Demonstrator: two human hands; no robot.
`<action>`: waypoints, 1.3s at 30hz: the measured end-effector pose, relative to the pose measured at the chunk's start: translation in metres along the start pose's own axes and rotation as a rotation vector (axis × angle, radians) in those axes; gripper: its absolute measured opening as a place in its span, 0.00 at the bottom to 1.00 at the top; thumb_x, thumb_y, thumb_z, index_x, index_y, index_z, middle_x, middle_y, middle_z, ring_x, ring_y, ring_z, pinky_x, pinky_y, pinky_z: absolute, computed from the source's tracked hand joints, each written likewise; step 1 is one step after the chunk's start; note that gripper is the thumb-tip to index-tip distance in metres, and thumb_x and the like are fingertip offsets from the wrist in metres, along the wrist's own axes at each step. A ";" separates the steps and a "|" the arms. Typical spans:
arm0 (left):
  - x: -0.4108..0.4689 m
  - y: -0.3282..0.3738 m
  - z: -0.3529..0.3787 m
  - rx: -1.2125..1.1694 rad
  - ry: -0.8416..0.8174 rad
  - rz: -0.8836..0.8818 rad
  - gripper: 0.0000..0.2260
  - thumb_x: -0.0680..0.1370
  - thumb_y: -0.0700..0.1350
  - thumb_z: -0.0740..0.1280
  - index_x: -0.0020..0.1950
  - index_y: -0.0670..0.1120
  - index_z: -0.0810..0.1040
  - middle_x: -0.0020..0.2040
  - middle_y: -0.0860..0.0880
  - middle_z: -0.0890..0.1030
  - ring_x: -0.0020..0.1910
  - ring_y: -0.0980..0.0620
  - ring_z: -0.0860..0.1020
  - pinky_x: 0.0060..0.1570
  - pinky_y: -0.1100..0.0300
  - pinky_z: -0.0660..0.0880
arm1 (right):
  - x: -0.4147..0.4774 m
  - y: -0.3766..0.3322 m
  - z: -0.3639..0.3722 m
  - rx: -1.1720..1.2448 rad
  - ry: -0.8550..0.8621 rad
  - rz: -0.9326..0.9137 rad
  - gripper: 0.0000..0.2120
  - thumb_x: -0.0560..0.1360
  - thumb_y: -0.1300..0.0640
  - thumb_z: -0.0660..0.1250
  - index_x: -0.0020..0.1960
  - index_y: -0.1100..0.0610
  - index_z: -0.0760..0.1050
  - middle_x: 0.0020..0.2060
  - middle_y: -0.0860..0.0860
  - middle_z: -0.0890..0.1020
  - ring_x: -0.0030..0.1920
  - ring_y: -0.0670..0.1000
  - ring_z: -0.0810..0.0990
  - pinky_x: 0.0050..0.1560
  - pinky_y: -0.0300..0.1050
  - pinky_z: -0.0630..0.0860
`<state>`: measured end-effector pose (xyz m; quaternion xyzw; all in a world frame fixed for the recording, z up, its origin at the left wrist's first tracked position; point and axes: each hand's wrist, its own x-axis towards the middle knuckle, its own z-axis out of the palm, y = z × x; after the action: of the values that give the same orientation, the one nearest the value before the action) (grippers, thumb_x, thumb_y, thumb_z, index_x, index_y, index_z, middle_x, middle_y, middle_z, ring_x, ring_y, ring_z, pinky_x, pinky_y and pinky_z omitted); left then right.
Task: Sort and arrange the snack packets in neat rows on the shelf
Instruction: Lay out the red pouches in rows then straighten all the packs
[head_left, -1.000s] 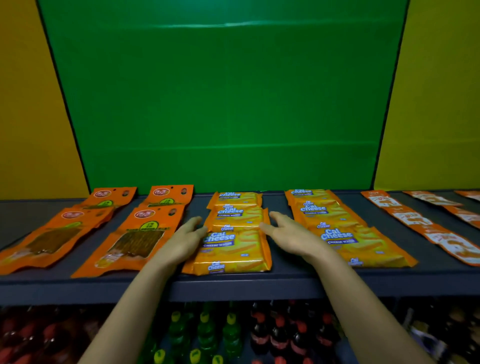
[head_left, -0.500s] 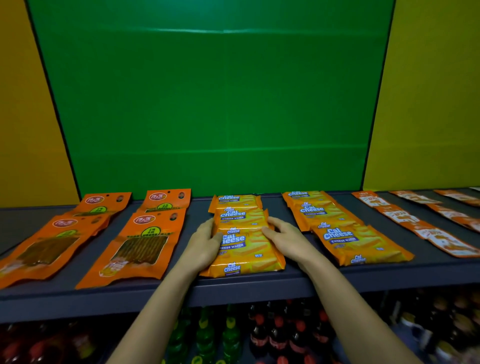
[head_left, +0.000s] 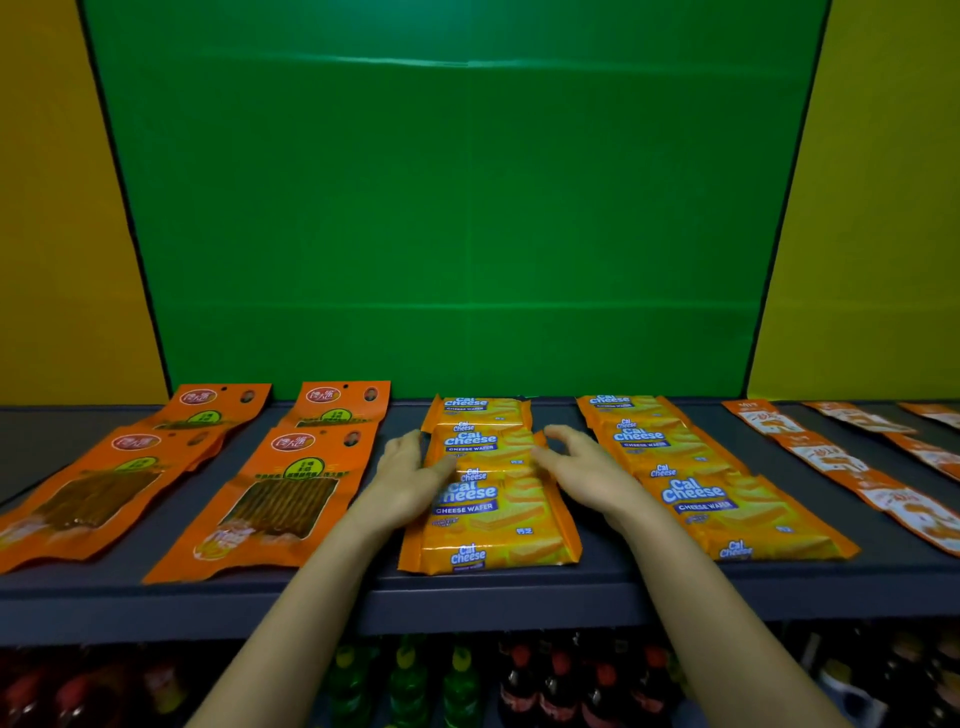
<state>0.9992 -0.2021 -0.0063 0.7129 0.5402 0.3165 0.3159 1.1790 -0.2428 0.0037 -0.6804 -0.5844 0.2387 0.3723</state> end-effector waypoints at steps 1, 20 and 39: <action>0.006 0.002 -0.001 0.003 0.021 -0.005 0.24 0.79 0.49 0.60 0.72 0.41 0.59 0.73 0.43 0.59 0.71 0.45 0.62 0.67 0.54 0.61 | 0.006 -0.003 0.000 -0.005 0.020 -0.014 0.21 0.79 0.53 0.59 0.71 0.58 0.64 0.70 0.55 0.68 0.68 0.54 0.68 0.66 0.45 0.64; 0.056 0.000 0.011 -0.136 0.047 -0.042 0.27 0.75 0.46 0.68 0.71 0.40 0.63 0.69 0.42 0.70 0.65 0.45 0.72 0.60 0.58 0.68 | 0.062 0.010 0.023 0.028 0.093 -0.026 0.17 0.79 0.56 0.58 0.66 0.58 0.70 0.64 0.57 0.76 0.63 0.56 0.74 0.59 0.43 0.69; 0.031 0.006 0.000 -0.075 0.066 -0.044 0.27 0.79 0.48 0.61 0.74 0.41 0.57 0.74 0.44 0.63 0.71 0.45 0.65 0.65 0.56 0.64 | 0.037 0.012 0.019 0.257 0.019 0.074 0.23 0.80 0.54 0.57 0.73 0.59 0.59 0.70 0.55 0.68 0.68 0.55 0.70 0.69 0.53 0.67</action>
<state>1.0093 -0.1736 0.0016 0.6776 0.5535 0.3531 0.3314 1.1793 -0.2028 -0.0129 -0.6504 -0.5200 0.3186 0.4529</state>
